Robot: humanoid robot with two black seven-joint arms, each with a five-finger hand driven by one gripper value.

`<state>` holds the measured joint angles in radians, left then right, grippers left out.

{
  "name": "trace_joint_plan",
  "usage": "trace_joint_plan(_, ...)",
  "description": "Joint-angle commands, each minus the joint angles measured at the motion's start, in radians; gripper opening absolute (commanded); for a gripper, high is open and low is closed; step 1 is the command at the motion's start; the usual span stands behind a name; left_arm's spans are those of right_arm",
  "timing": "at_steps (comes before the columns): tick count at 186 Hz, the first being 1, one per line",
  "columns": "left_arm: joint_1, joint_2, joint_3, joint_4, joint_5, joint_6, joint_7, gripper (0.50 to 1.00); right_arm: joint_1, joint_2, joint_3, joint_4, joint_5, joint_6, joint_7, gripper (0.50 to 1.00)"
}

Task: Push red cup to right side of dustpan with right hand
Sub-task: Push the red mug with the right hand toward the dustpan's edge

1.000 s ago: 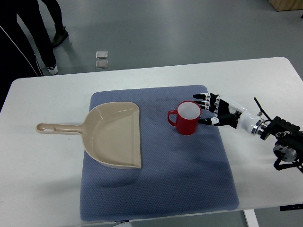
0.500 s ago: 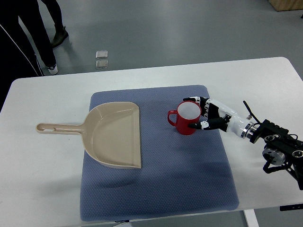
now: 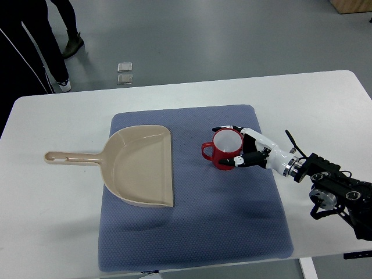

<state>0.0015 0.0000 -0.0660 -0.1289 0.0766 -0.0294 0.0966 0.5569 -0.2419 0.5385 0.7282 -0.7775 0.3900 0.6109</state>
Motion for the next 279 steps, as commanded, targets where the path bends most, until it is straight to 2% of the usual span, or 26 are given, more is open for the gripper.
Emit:
trace_joint_plan(1, 0.0, 0.0, 0.0, 0.0, 0.0, 0.0, 0.0, 1.0, 0.0, 0.006, 0.0, 0.0, 0.0, -0.003, 0.0, 0.934)
trace_joint_plan(136, 0.0, 0.0, 0.0, 0.0, 0.0, 0.0, 0.0, 1.0, -0.006, 0.082, -0.002, 0.028, 0.0, -0.046, 0.0, 0.934)
trace_joint_plan(279, 0.0, 0.0, 0.0, 0.0, 0.0, 0.0, 0.0, 1.0, -0.022, 0.135, -0.011, 0.051, -0.037, -0.049, -0.023, 0.934)
